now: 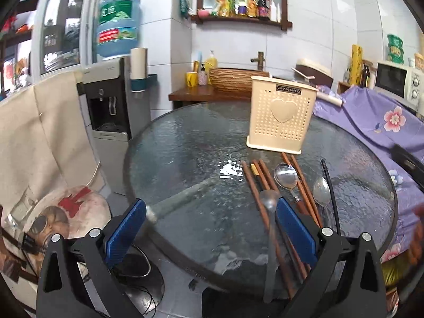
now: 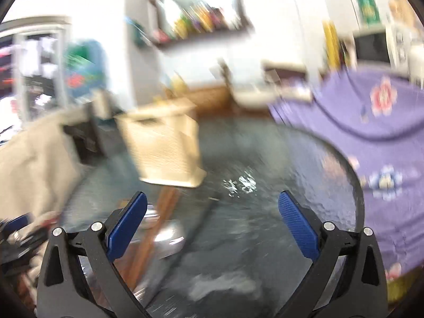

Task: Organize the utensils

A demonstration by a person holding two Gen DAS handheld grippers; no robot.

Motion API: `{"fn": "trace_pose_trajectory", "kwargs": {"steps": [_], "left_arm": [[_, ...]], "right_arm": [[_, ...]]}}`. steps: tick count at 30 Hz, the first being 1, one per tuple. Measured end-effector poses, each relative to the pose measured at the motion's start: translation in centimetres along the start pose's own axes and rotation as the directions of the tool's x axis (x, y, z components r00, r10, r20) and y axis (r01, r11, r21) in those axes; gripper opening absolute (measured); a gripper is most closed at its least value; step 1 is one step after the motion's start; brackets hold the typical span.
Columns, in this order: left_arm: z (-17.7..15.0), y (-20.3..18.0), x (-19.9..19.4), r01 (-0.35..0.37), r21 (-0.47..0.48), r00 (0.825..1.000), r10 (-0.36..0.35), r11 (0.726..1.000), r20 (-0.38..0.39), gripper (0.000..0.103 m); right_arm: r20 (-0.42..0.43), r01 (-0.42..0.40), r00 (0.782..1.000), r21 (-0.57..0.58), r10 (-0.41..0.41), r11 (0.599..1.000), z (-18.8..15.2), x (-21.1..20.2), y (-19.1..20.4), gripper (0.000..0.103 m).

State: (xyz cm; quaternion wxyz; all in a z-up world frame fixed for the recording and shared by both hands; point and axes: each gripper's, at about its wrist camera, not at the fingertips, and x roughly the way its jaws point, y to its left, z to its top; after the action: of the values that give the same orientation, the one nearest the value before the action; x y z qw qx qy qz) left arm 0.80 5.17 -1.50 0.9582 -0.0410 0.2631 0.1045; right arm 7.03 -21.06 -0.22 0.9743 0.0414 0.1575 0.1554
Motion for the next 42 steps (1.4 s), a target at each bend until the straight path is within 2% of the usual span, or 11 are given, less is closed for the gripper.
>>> {"fn": "trace_pose_trajectory", "kwargs": {"steps": [3,5,8,12,17,22,42], "left_arm": [[-0.8,0.2,-0.9,0.012,-0.003,1.0,-0.012,1.0,0.02,0.097],[-1.1,0.0,-1.3,0.008,0.01,1.0,-0.009,1.0,0.03,0.097],[-1.2,-0.8,-1.8,0.025,0.03,0.999,-0.026,0.999,0.027,0.097],[-1.2,-1.8,-3.1,0.056,0.031,0.997,-0.057,0.998,0.061,0.097],[-1.2,-2.6,-4.0,0.064,0.05,0.994,-0.068,0.997,0.089,0.097],[-1.3,-3.4,-4.5,0.06,0.069,0.993,-0.066,0.996,0.102,0.097],[-1.2,-3.7,-5.1,0.056,0.067,0.991,-0.063,0.996,0.117,0.097]], "right_arm": [[0.036,-0.008,0.999,-0.044,0.01,0.999,-1.1,-3.5,1.6,0.098],[0.069,0.014,0.998,-0.093,-0.008,0.996,-1.8,-5.1,2.1,0.098],[0.035,0.023,0.999,-0.122,-0.019,0.992,-2.7,-6.0,2.2,0.098],[0.018,0.0,1.0,-0.083,0.001,0.997,-3.6,-6.8,2.0,0.098],[0.036,0.006,0.999,-0.07,-0.003,0.998,-3.6,-7.4,1.2,0.098],[0.02,0.006,1.0,-0.071,-0.004,0.997,-3.8,-7.6,0.9,0.098],[0.034,-0.003,0.999,-0.089,0.006,0.996,-3.3,-8.1,1.3,0.098]]}}
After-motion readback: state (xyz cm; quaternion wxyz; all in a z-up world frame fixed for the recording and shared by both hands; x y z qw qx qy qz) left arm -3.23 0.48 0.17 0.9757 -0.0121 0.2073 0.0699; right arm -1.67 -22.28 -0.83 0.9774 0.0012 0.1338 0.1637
